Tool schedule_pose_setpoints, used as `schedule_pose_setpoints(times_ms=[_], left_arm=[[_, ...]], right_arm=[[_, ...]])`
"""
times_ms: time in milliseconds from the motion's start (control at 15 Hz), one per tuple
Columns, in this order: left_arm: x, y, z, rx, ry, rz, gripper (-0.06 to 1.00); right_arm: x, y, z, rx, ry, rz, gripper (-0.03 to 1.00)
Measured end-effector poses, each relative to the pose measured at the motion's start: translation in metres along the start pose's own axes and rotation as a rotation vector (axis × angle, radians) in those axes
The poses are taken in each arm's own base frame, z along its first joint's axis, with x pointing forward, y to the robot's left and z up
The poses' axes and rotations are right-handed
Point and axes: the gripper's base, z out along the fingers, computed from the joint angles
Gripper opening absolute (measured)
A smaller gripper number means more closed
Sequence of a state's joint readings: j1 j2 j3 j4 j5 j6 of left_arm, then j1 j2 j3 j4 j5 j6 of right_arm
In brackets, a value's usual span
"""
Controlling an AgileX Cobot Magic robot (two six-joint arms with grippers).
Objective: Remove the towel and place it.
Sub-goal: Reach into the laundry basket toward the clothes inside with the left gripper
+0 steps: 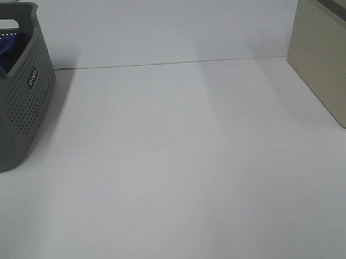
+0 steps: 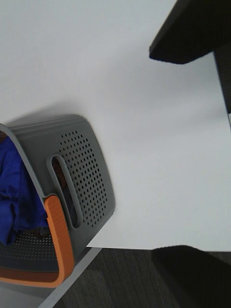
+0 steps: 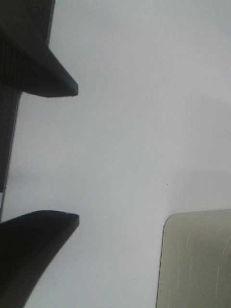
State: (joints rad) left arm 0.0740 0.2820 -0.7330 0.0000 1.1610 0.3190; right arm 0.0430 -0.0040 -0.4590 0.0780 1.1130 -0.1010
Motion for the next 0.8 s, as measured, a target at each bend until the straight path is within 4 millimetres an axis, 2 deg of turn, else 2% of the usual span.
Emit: schedule_pose_setpoints(times_ms=[67,133,200,400,667,800], left_arm=[[-0.024,0.008,0.004,0.024,0.065,0.068,0.97],[-0.035,0.011,0.005,0.033,0.085,0.107,0.97],[-0.082,0.027,0.030,0.081,0.170,0.255,0.97],[-0.149,0.050,0.074,0.127,0.218,0.457,0.97],[-0.204,0.082,0.124,0.024,0.298,0.603,0.97],[-0.220,0.094,0.142,-0.039,0.338,0.672,0.97]], right_arm=[[0.000,0.000,0.000,0.000,0.000,0.000,0.67],[0.000,0.000,0.000,0.000,0.000,0.000,0.67],[0.000,0.000,0.000,0.000,0.000,0.000,0.67],[0.000,0.000,0.000,0.000,0.000,0.000,0.67],[0.000,0.000,0.000,0.000,0.000,0.000,0.67],[0.000,0.000,0.000,0.000,0.000,0.000,0.67]])
